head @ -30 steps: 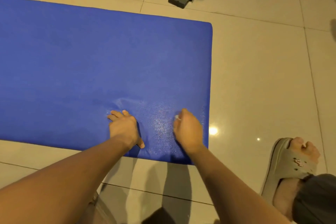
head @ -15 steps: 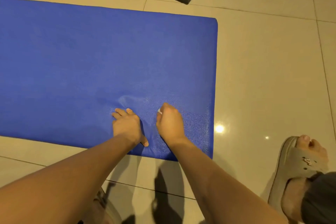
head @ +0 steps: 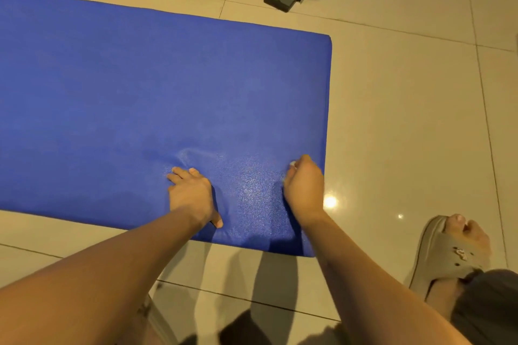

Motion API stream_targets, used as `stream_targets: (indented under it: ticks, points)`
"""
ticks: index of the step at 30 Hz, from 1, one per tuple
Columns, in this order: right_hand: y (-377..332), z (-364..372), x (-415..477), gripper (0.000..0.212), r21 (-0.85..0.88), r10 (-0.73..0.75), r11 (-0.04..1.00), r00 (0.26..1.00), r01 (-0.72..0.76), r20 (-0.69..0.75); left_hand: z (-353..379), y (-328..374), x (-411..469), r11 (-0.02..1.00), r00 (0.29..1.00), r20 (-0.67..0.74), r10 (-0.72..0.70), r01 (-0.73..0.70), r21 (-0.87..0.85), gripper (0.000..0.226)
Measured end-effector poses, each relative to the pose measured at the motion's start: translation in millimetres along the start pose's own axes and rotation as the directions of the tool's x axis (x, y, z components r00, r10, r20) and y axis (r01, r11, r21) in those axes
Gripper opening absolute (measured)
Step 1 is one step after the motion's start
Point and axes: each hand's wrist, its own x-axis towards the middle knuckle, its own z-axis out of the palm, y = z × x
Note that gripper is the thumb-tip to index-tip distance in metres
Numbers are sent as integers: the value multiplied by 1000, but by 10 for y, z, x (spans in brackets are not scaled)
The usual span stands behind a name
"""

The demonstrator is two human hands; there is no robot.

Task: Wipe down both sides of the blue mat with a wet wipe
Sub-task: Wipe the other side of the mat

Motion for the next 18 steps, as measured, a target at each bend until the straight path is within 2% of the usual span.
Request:
stream_targets:
  ticks: [2, 4, 6, 8, 10, 12, 15, 17, 18]
  points:
    - [-276, 238, -43, 18, 35, -29, 999, 996, 26, 84, 4, -21, -2, 1000, 1000, -10, 4, -4, 1, 157]
    - [-511, 414, -85, 17, 63, -122, 992, 975, 112, 184, 10, -33, -6, 1000, 1000, -13, 9, -9, 6, 157]
    - [-614, 454, -82, 15, 27, -215, 976, 942, 215, 259, 11, -23, 10, 1000, 1000, 2, -7, 7, 31, 158]
    - [-538, 349, -18, 16, -33, -247, 963, 925, 268, 288, -26, 25, 51, 993, 1000, 26, -10, 7, 117, 151]
    - [-335, 125, 38, 16, -88, -220, 964, 938, 251, 269, -118, 98, 91, 964, 997, 70, 40, -57, 261, 124]
    - [-63, -152, 76, 11, -120, -149, 978, 971, 173, 188, -253, 147, 130, 932, 988, 119, 95, -130, 338, 93]
    - [239, -428, 124, 15, -113, -63, 991, 997, 69, 55, -475, 81, 244, 955, 986, 49, 156, -164, 248, 60]
    - [280, -379, 167, 15, -61, 12, 998, 1000, -12, -4, -638, -29, 338, 964, 982, -75, 175, -156, 214, 56]
    - [247, -310, 179, 16, -33, 43, 998, 999, -44, -33, -701, -92, 399, 964, 974, -131, 183, -151, 221, 63]
